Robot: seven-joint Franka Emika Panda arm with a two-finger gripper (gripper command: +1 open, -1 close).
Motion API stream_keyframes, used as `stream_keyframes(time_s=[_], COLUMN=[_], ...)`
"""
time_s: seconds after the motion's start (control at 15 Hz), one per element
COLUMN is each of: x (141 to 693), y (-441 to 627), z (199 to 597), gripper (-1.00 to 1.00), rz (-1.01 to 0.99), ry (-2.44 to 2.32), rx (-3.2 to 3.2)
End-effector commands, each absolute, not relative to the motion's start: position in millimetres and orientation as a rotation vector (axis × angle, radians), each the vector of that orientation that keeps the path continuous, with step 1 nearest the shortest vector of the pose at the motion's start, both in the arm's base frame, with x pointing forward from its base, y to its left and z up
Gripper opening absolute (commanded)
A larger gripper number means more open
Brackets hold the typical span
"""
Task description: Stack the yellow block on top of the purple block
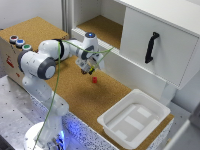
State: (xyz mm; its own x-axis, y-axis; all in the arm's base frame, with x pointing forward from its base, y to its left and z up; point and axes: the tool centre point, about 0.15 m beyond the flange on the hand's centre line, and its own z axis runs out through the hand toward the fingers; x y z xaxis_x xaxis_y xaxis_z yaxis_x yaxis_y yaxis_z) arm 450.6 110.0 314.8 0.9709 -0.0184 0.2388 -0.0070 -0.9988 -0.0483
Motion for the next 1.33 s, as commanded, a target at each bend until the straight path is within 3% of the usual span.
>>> stream_keyframes(time_s=[0.0, 0.67, 1.2, 1.27], x=[487.3, 508.9, 513.0, 512.2], y=[175.9, 190.0, 181.2, 180.8], z=[296.1, 251.7, 245.3, 245.9], gripper=[-1.0, -1.0, -1.0, 1.0], rz=[-0.299, -0.159, -0.114, -0.104], ry=[-0.045, 0.07, 0.095, 0.093], rx=[-3.102, -3.196, -3.234, -3.239])
